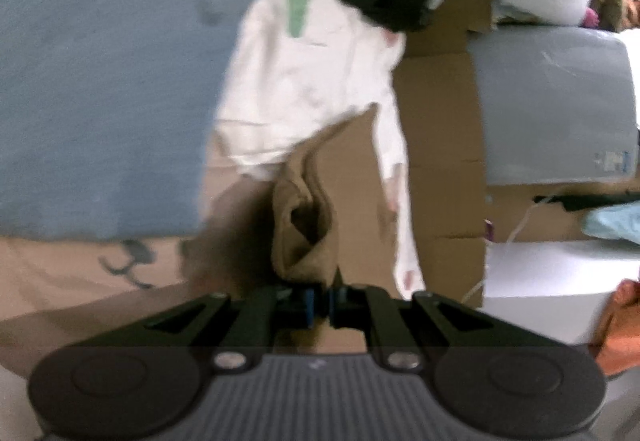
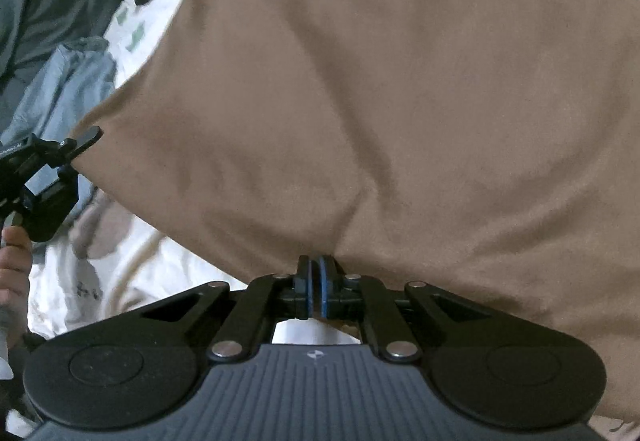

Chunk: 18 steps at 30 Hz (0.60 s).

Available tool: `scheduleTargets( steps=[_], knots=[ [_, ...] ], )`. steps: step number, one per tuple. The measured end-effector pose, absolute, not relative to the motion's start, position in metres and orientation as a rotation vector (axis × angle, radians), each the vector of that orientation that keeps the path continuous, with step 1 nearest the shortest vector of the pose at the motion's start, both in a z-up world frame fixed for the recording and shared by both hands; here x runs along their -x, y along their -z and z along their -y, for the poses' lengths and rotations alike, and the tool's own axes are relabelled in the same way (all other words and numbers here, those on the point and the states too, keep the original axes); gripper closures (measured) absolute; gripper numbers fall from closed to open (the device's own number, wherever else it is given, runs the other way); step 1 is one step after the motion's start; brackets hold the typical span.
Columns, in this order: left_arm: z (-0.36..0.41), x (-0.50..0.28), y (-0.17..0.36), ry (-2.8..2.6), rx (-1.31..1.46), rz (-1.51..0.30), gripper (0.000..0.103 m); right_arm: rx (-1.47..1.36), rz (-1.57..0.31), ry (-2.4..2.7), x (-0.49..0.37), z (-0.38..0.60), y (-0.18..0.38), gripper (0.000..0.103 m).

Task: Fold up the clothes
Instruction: 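Close the right tool on the brown shirt edge while left keeps holding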

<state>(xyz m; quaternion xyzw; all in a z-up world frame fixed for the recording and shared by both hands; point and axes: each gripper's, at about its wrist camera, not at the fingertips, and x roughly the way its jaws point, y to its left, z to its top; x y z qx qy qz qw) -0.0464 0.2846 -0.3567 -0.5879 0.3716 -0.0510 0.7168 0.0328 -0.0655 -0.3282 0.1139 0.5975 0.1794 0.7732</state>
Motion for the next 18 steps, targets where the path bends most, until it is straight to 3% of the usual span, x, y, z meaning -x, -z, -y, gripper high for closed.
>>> scheduleTargets(
  steps=[8, 18],
  knots=[
    [-0.274, 0.036, 0.336, 0.187, 1.274, -0.798, 0.097, -0.256, -1.189, -0.311, -0.049, 0.071, 0.310, 0.101],
    [-0.272, 0.035, 0.332, 0.234, 1.269, -0.806, 0.097, -0.378, -1.163, -0.148, -0.017, 0.060, 0.338, 0.101]
  ],
)
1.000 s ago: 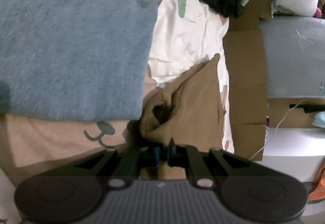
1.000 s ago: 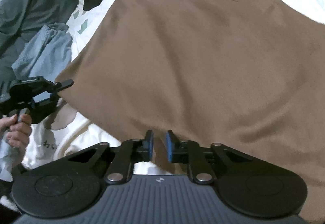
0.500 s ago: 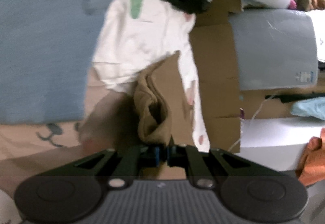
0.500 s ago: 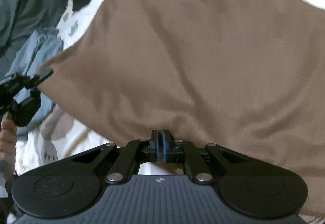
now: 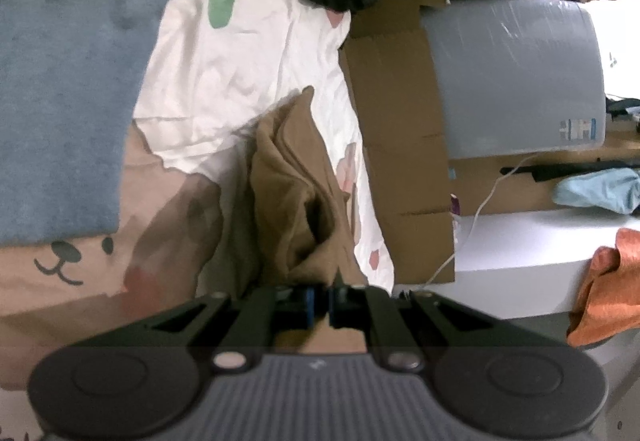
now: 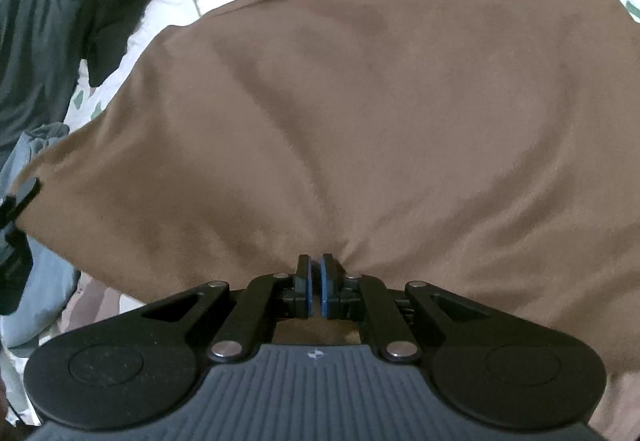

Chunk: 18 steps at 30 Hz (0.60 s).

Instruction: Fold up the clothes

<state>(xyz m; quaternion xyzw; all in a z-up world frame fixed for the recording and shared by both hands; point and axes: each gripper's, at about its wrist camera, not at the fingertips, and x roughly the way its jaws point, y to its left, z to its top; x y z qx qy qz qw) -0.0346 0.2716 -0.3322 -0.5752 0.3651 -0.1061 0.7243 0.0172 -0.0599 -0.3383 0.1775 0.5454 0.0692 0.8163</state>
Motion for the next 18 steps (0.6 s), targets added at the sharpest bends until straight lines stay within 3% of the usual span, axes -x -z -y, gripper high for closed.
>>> scheduleTargets(
  steps=[18],
  knots=[
    [-0.225, 0.001, 0.289, 0.454, 1.155, -0.817, 0.097, -0.519, -1.112, 0.011, 0.026, 0.054, 0.342, 0.096]
  ],
)
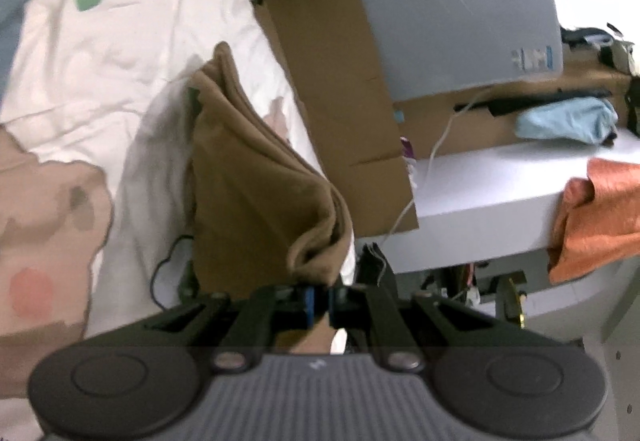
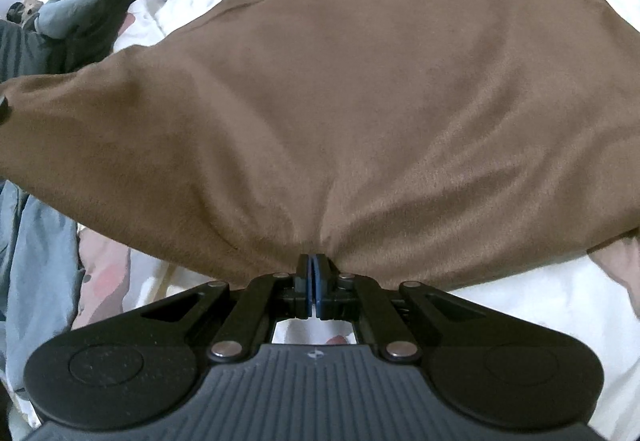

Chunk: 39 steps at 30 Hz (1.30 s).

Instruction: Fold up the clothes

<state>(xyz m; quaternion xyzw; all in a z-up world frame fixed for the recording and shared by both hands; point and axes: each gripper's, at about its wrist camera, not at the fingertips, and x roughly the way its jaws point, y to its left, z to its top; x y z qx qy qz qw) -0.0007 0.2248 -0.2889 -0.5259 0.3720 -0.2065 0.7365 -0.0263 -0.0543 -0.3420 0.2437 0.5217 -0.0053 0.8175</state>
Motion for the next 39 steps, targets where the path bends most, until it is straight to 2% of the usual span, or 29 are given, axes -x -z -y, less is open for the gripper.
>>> scheduleTargets(
  steps=[3, 6, 9, 10, 20, 39],
  knots=[
    [-0.224, -0.002, 0.284, 0.466, 1.146, -0.814, 0.097, -0.519, -1.076, 0.038, 0.030, 0.060, 0.325, 0.098],
    [-0.225, -0.003, 0.281, 0.467, 1.133, -0.821, 0.097, -0.498, -1.005, 0.011, 0.034, 0.062, 0.304, 0.095],
    [-0.224, -0.004, 0.280, 0.462, 1.118, -0.833, 0.097, -0.420, -0.932, -0.033, 0.035, 0.055, 0.284, 0.061],
    [-0.224, -0.005, 0.279, 0.459, 1.112, -0.838, 0.097, -0.392, -0.904, -0.054, 0.035, 0.051, 0.277, 0.059],
    [-0.224, -0.005, 0.270, 0.449, 1.074, -0.860, 0.097, -0.169, -0.782, -0.316, 0.025, -0.011, 0.224, 0.054],
    [-0.219, -0.011, 0.270, 0.455, 1.086, -0.914, 0.097, 0.053, -0.649, -0.363, 0.013, -0.066, 0.209, 0.046]
  ],
)
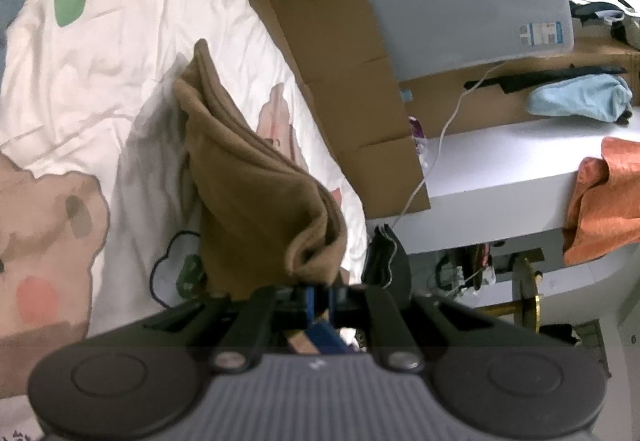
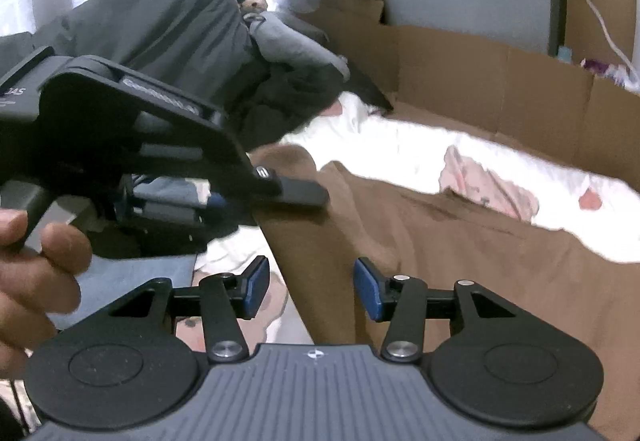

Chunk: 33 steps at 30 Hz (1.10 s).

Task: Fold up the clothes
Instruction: 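Close the right tool on the brown fold while the left tool opens and releases it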

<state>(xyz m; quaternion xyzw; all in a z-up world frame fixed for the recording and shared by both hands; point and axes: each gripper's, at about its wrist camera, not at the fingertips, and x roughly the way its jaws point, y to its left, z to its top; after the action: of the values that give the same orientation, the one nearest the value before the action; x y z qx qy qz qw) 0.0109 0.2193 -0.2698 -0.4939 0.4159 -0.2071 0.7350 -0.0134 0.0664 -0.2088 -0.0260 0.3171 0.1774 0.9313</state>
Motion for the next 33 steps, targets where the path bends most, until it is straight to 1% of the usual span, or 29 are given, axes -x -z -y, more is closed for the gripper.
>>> scheduleTargets(
  steps=[7, 23, 33],
  knots=[
    [-0.219, -0.011, 0.267, 0.450, 1.095, -0.911, 0.097, 0.122, -0.614, -0.356, 0.013, -0.077, 0.208, 0.045],
    [-0.220, -0.010, 0.274, 0.436, 1.160, -0.917, 0.097, 0.172, -0.572, -0.271, 0.011, -0.082, 0.209, 0.045],
    [-0.223, -0.009, 0.277, 0.443, 1.225, -0.922, 0.097, 0.276, -0.566, -0.245, 0.010, -0.099, 0.218, 0.045]
  ],
)
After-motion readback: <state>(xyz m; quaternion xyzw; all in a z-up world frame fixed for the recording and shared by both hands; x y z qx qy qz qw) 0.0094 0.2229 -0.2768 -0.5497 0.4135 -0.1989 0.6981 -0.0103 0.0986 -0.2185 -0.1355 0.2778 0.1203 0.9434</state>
